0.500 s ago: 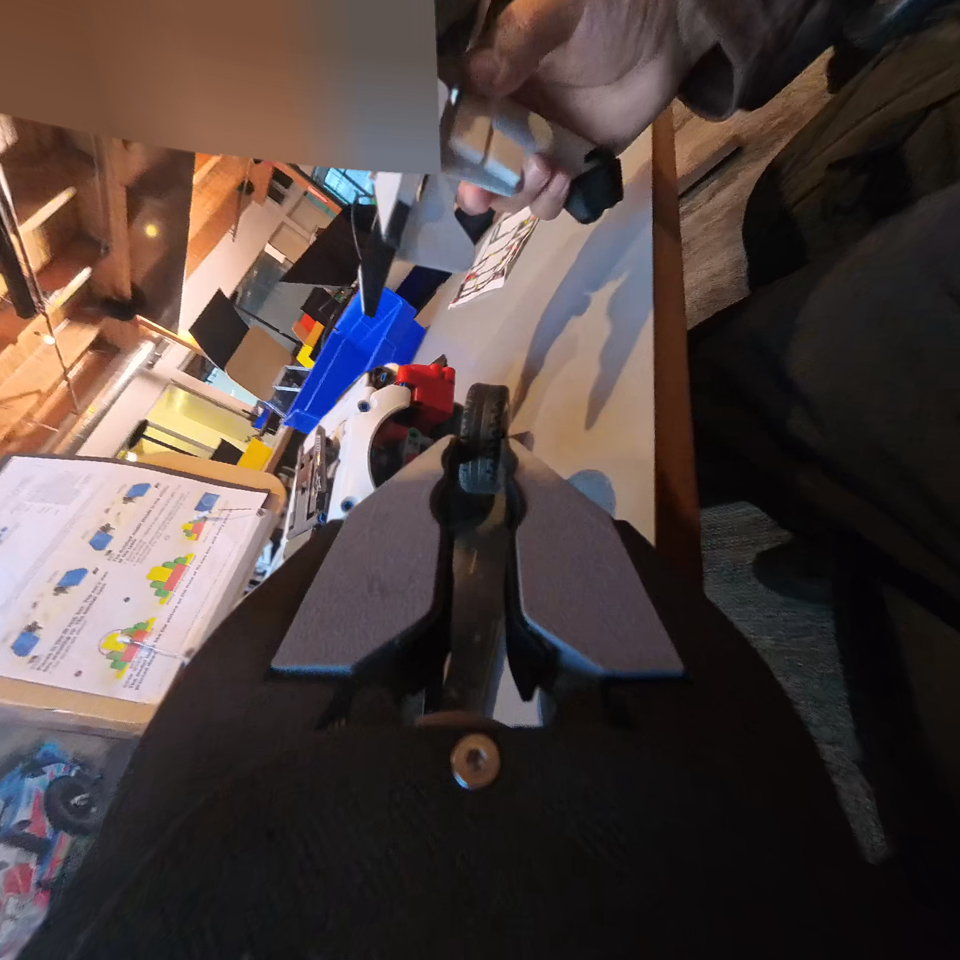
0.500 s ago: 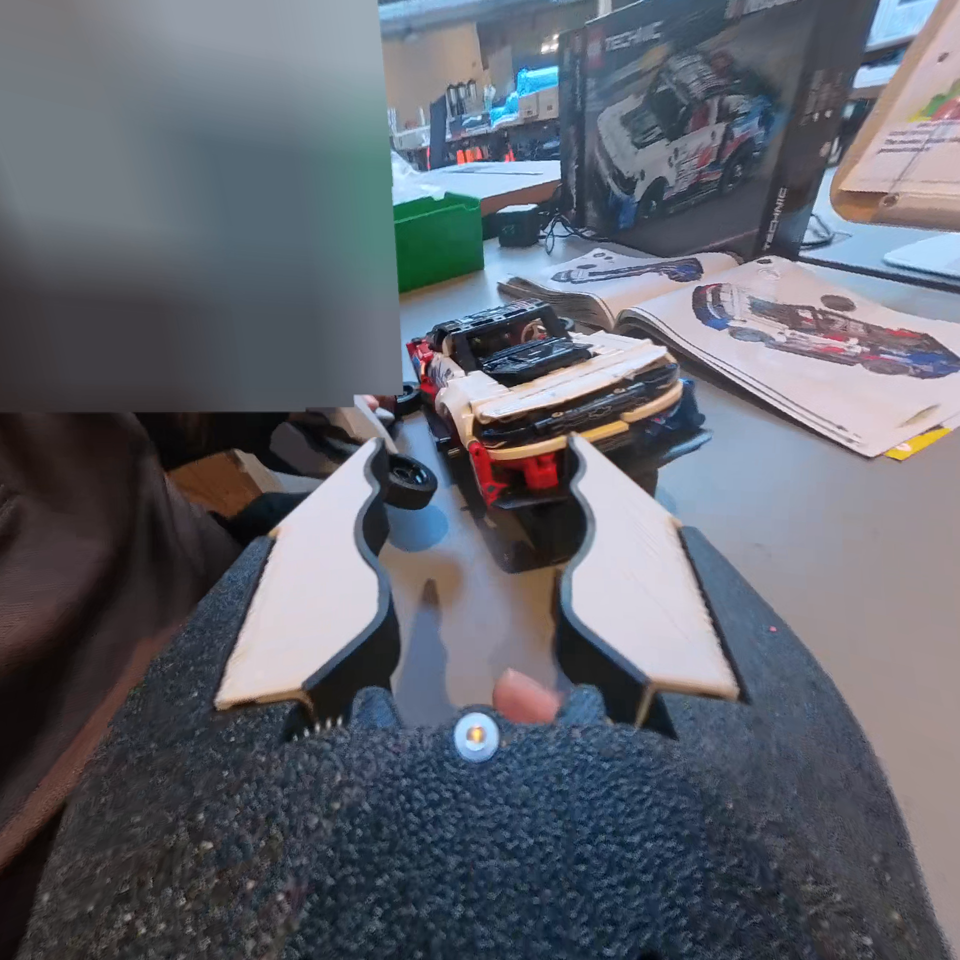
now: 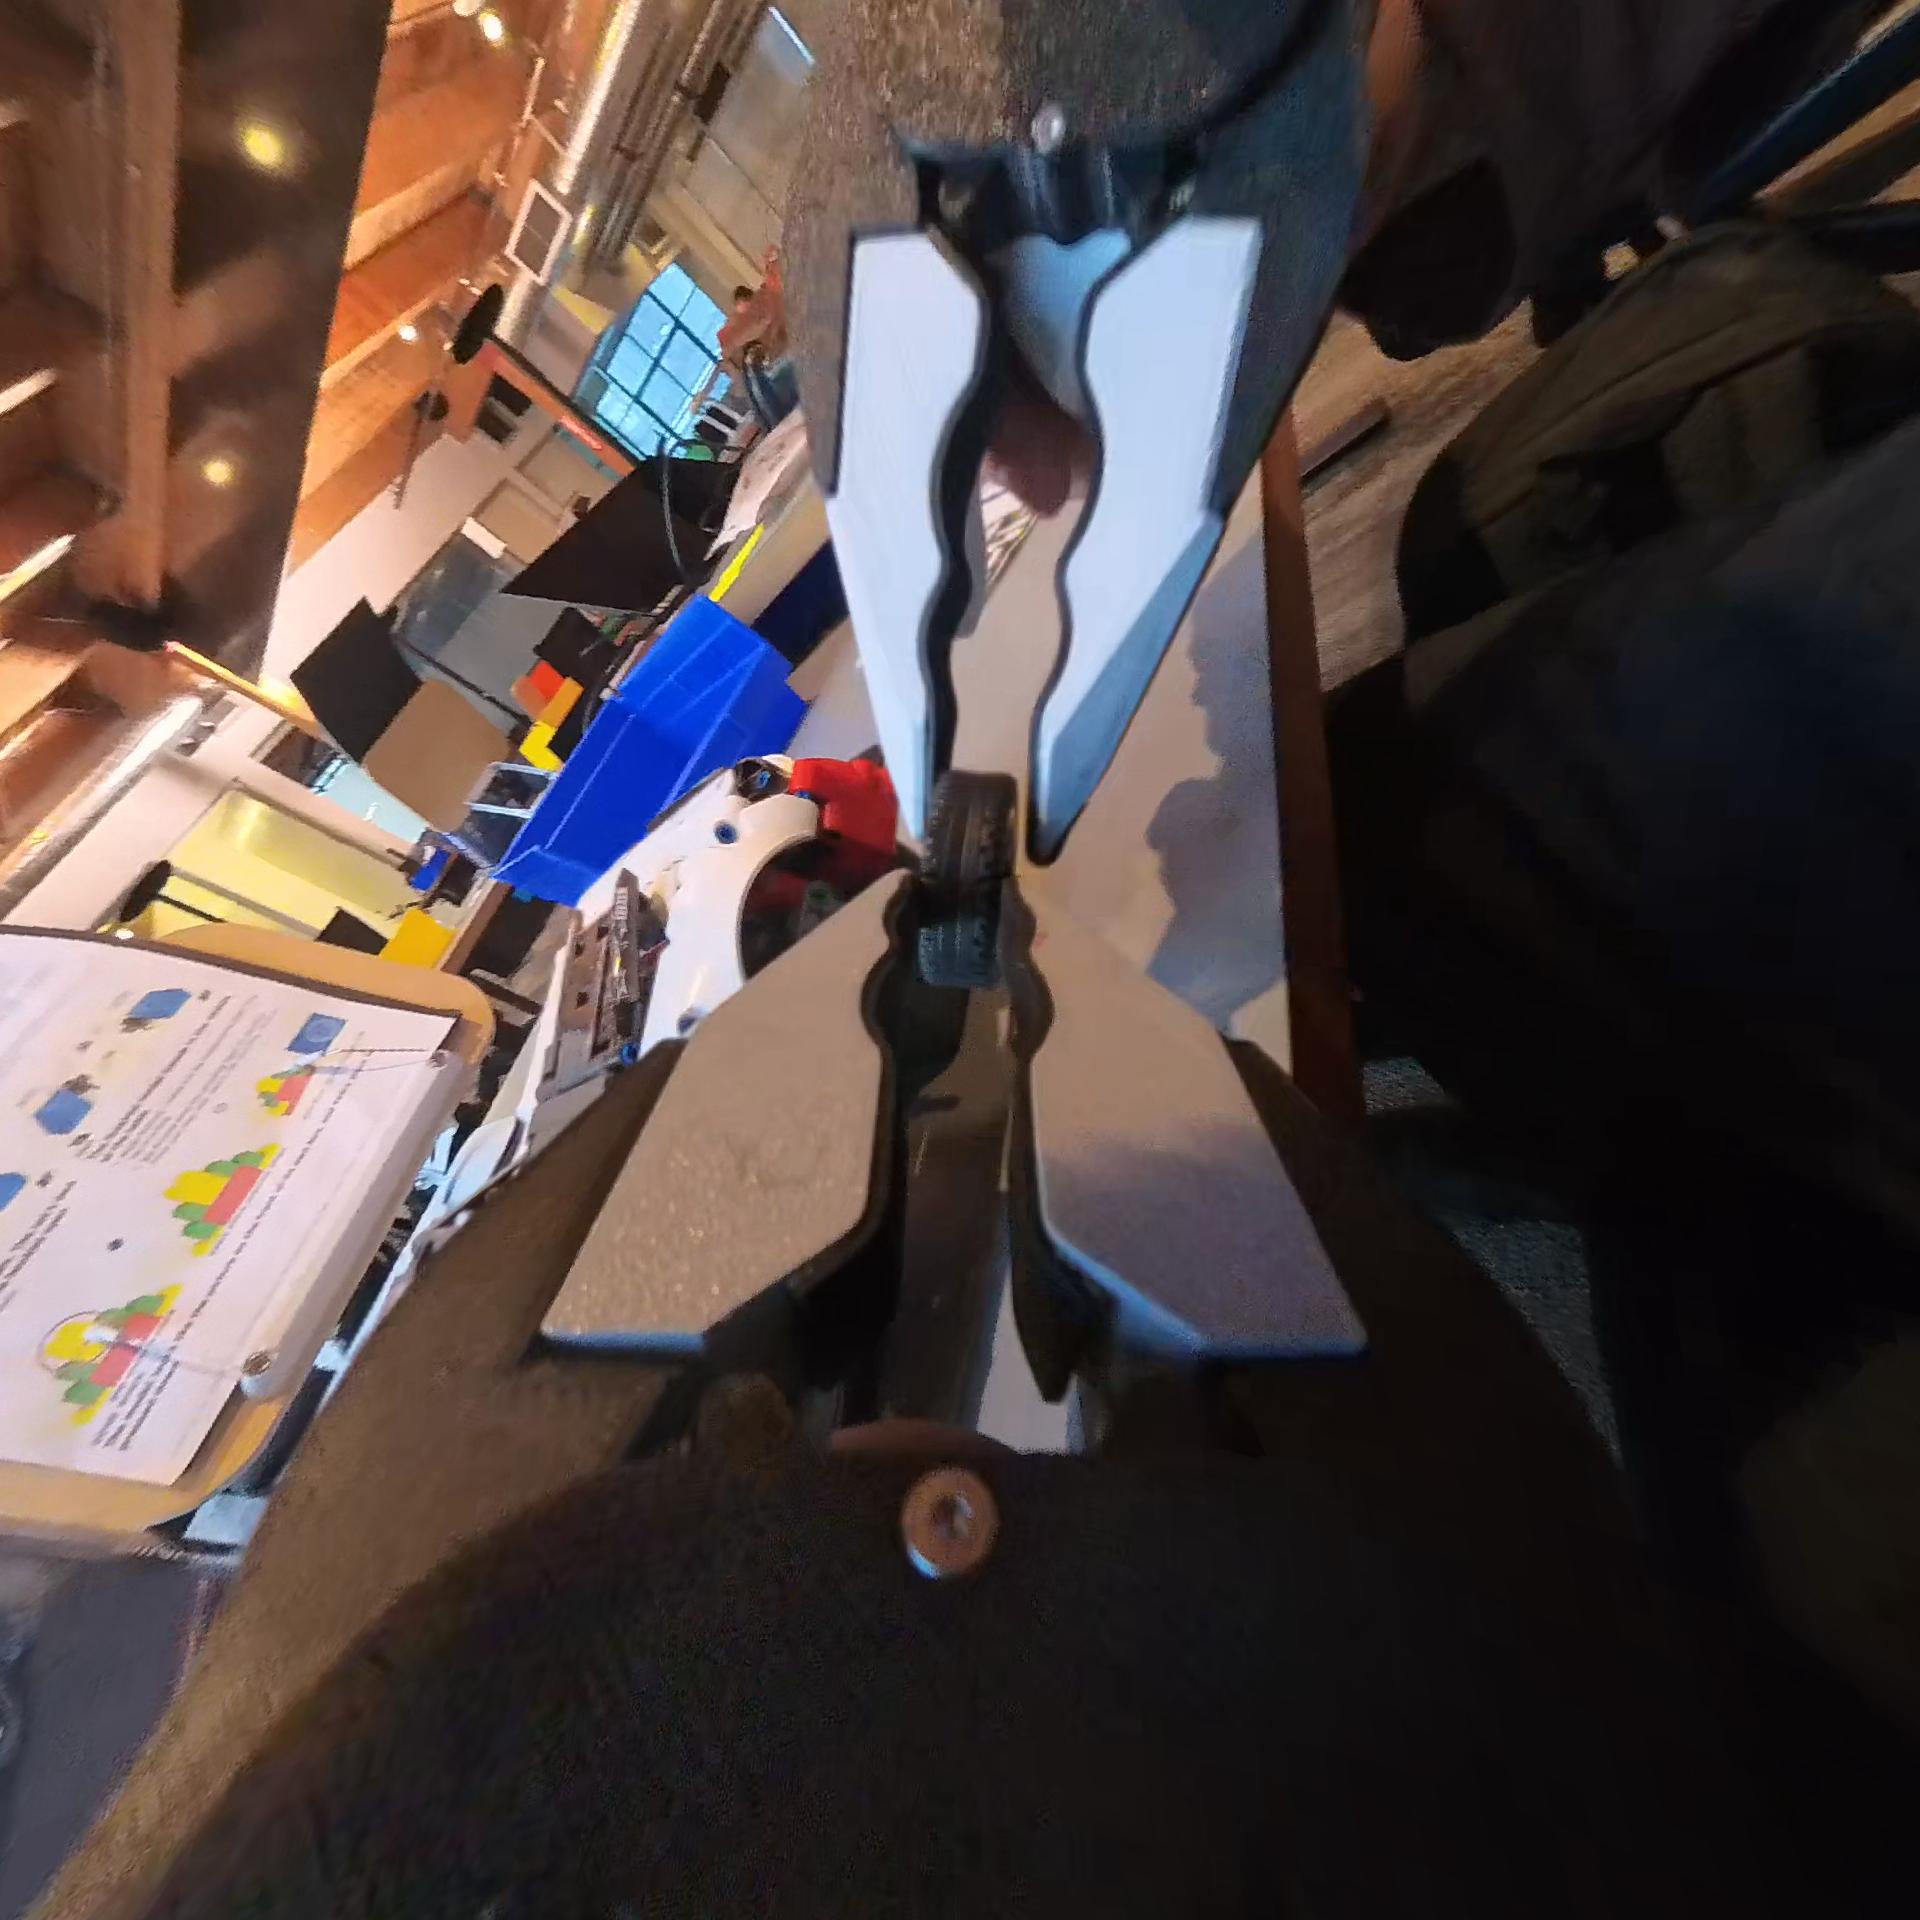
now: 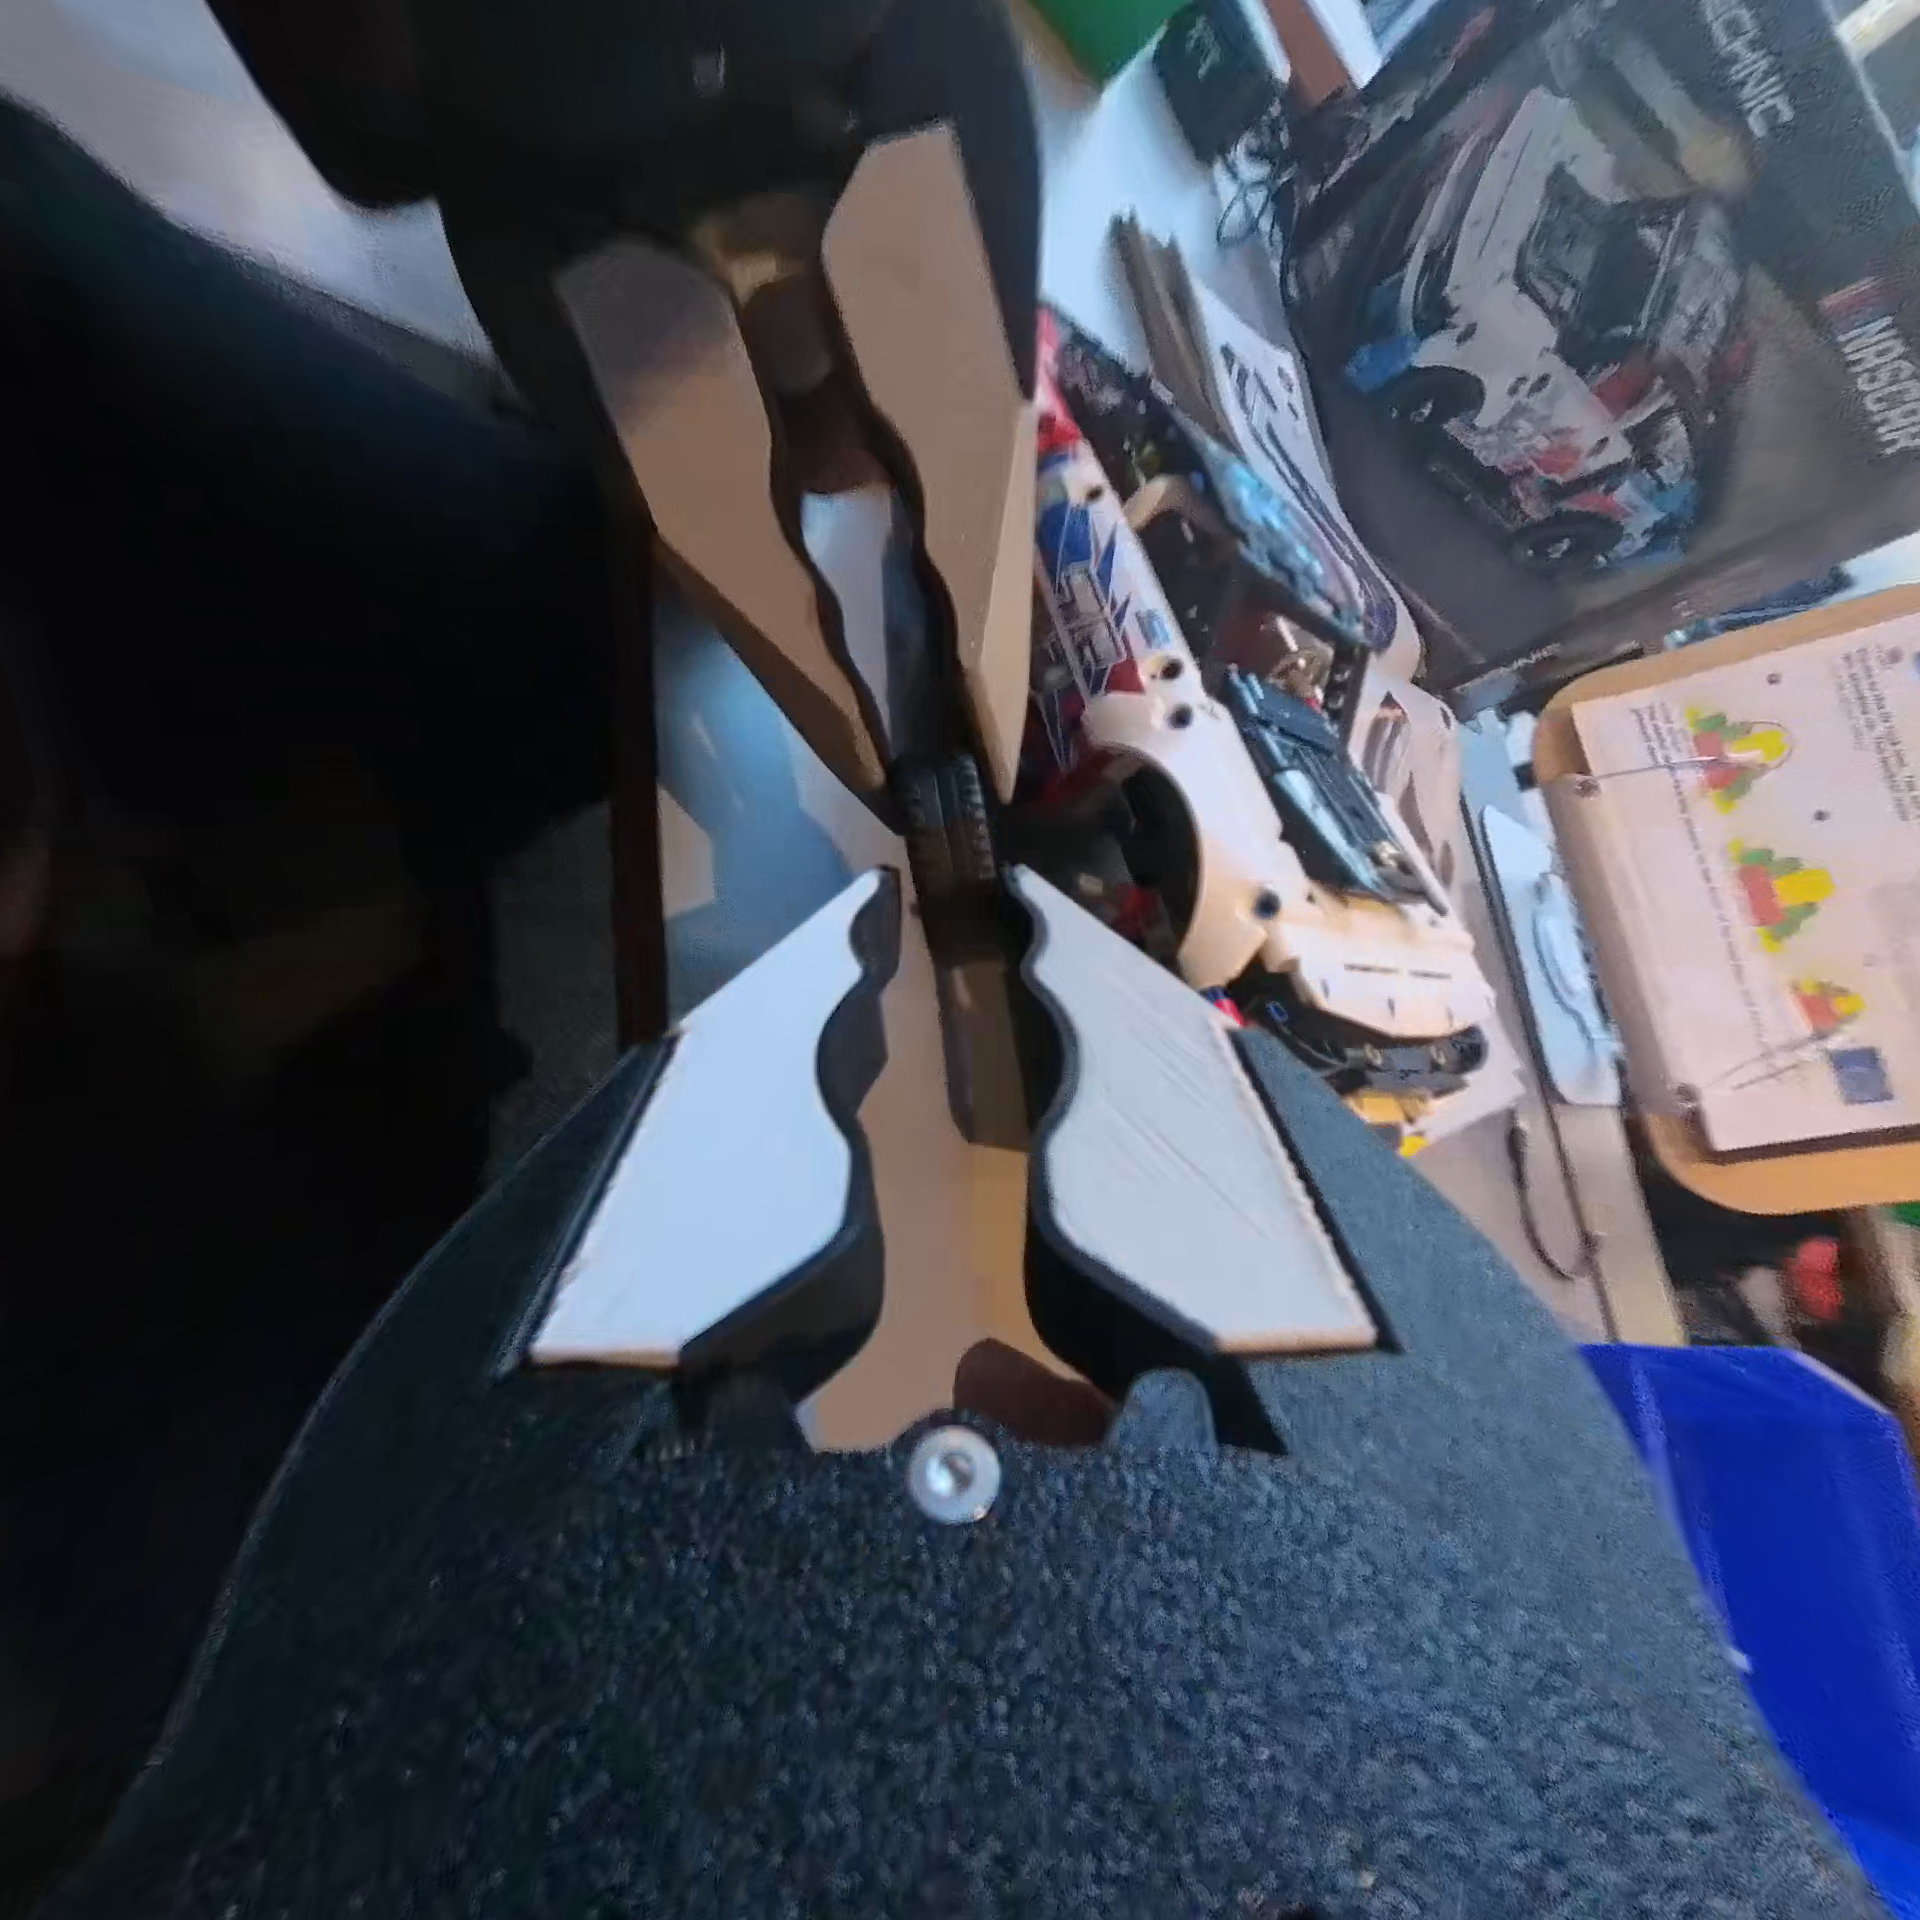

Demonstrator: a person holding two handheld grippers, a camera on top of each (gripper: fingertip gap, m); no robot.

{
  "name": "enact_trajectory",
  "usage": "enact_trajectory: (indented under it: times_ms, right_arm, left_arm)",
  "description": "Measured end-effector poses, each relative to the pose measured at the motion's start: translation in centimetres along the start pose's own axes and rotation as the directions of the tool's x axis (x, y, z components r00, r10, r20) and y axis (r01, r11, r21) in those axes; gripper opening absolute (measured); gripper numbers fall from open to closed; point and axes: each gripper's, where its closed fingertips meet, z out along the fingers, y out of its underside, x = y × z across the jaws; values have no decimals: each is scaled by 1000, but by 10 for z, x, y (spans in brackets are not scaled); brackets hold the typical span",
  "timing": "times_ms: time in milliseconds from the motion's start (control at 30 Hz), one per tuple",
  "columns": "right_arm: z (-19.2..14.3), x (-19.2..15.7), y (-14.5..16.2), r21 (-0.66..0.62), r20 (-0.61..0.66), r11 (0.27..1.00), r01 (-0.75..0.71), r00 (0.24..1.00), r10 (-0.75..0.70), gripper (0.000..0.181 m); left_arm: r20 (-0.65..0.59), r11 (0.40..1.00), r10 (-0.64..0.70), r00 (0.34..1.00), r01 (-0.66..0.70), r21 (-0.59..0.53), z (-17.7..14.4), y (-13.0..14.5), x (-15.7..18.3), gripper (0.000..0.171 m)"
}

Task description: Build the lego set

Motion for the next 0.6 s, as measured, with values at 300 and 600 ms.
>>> enact_trajectory:
  times_ms: [300,600]
  right_arm:
    - [13,9,14,9,-19,992,-127,992,127,10]
    - [17,11,10,78,221,824,-562,815,535,10]
  left_arm:
    - [99,990,-64,993,76,-121,0,11,-10,18]
    - [66,775,-608,791,609,-169,-17,19,-28,62]
